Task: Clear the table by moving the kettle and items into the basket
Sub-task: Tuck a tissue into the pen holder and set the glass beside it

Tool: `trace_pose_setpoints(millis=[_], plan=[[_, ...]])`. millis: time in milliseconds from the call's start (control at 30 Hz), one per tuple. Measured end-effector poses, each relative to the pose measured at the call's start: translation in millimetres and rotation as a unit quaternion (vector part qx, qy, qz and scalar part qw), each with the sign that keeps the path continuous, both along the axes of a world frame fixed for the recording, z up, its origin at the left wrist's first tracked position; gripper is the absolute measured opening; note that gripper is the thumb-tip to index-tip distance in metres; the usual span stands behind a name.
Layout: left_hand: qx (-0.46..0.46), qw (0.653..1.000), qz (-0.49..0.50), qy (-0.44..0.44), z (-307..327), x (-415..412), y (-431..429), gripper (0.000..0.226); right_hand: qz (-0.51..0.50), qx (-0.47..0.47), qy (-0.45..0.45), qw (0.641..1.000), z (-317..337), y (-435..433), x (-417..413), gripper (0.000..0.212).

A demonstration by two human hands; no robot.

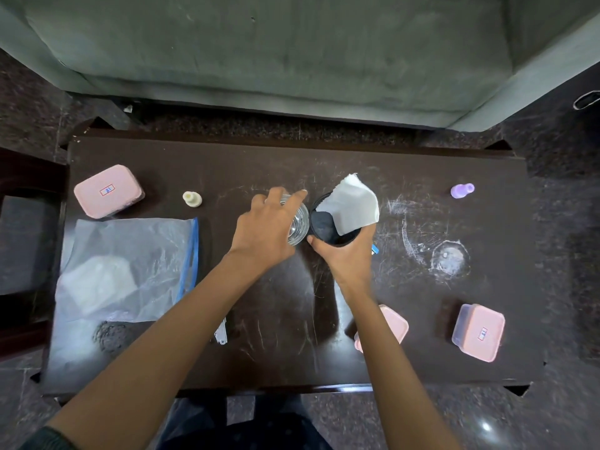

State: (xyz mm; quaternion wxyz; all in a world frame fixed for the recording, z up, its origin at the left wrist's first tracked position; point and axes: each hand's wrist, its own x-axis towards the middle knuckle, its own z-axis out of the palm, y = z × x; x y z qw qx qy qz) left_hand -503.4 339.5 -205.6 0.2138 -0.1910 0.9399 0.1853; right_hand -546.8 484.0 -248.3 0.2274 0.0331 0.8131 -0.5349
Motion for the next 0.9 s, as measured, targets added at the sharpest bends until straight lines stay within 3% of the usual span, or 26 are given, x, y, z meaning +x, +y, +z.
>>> trace_pose_setpoints(millis=[267,400,500,900], plan=[[0.03,0.997,0.042,0.054,-2.3,8.0,1.5,0.108,0.009,0.025,0.007,1.0,-4.1,0.9,-4.2,0.092],[0.115,0.979,0.145,0.082,-8.3,20.9,-0.2,0.121,0.006,0.043,0.014,0.999,-6.6,4.5,-2.4,0.087],[0.197,0.95,0.22,0.098,-16.0,26.6,-1.4,0.112,0.006,0.051,0.018,0.998,-8.1,5.9,-1.3,0.09],[0.195,0.962,0.166,0.096,-25.3,21.3,-9.1,0.106,-0.003,0.053,0.04,0.998,-5.9,8.5,-6.1,0.087]])
